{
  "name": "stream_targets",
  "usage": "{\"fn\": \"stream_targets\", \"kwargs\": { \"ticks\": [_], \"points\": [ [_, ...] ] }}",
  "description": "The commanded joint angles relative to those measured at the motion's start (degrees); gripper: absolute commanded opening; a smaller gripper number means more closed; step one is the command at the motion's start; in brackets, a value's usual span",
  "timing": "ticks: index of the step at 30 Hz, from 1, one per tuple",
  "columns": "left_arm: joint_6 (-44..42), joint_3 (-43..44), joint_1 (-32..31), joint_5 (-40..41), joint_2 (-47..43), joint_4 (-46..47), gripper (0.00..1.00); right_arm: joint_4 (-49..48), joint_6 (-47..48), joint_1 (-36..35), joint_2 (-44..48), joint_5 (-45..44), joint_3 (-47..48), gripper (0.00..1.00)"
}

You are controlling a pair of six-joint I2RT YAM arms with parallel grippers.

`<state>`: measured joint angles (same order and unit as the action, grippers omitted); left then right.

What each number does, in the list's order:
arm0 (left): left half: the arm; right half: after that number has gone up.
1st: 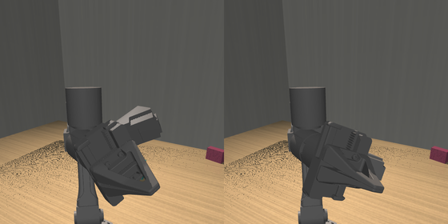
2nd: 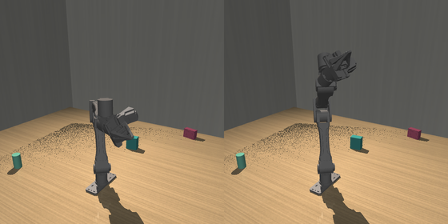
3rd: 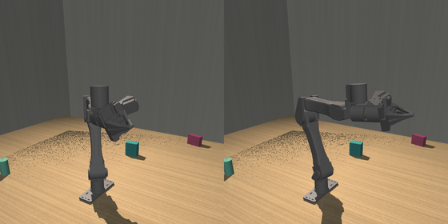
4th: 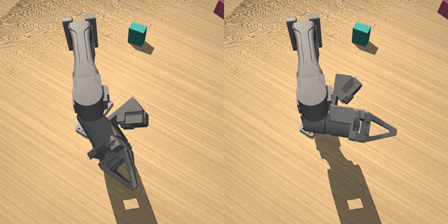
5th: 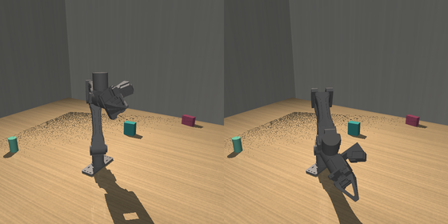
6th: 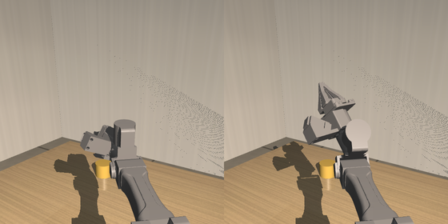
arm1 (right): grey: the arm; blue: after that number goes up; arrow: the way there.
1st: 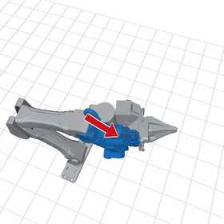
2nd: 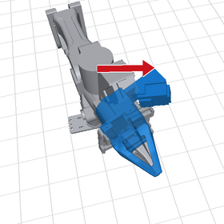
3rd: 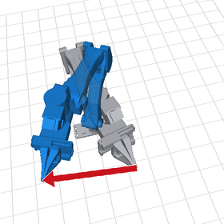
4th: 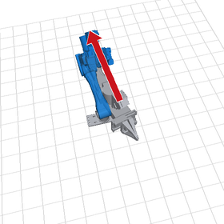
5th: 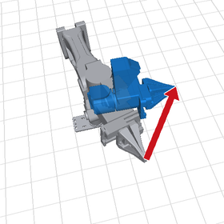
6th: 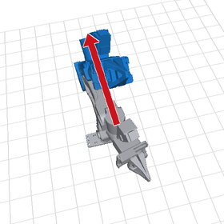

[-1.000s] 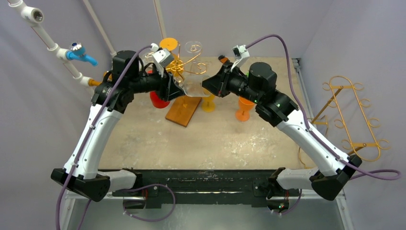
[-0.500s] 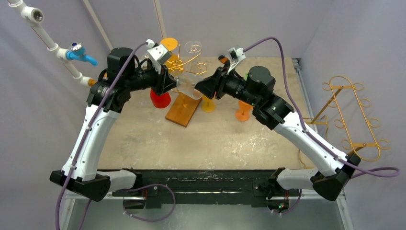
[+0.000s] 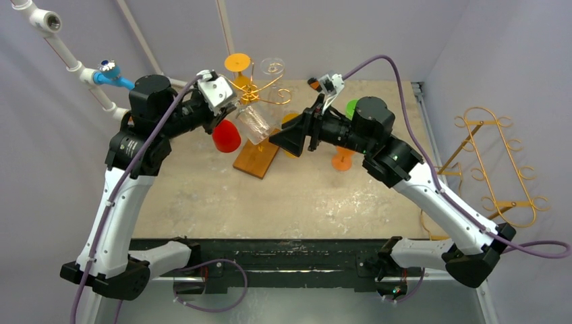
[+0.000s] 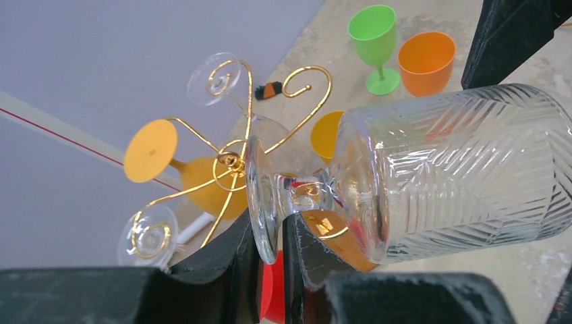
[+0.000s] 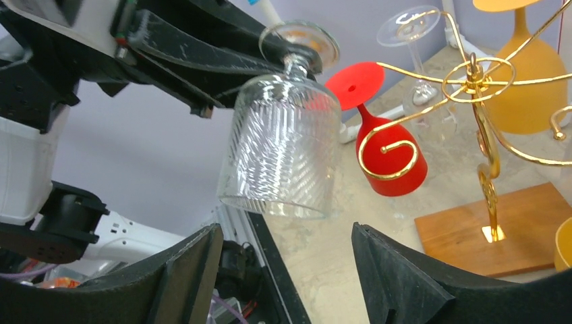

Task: Place the wine glass upside down on the wine glass rack
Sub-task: Turn the wine glass upside down at the wine rack.

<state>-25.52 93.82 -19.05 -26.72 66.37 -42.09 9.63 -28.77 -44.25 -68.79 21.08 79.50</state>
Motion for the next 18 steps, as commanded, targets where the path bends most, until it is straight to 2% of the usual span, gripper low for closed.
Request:
{"fn": "stream_targets", "kwargs": {
  "ticks": [1,4,5,6,11,18],
  "points": [
    [-7.44,-0.79,-0.02,1.80,-3.42,8.59,0.00,5.71,4.21,-0.34,1.64,1.95,3.18,0.81],
    [-10.56,-2.81,-0.02,2.82,-4.76,11.18,0.00,9.64,6.07,-0.25,2.27,0.87,4.14,0.91],
    [-11.70,-3.38,-0.02,3.06,-5.10,11.95,0.00,10.17,6.48,-0.15,2.46,0.92,4.49,0.98],
    [-12.69,-3.91,-0.02,3.16,-5.42,12.73,0.00,10.72,6.87,-0.18,2.52,1.24,5.16,0.99],
    [-18.86,-7.64,-0.02,2.20,-8.25,18.25,0.00,14.57,9.47,-0.19,1.19,2.66,10.88,0.99],
    [-30.53,-11.06,-0.02,-5.72,-12.70,23.14,0.00,17.99,11.58,-0.21,-6.31,7.95,20.30,0.99]
  ]
}}
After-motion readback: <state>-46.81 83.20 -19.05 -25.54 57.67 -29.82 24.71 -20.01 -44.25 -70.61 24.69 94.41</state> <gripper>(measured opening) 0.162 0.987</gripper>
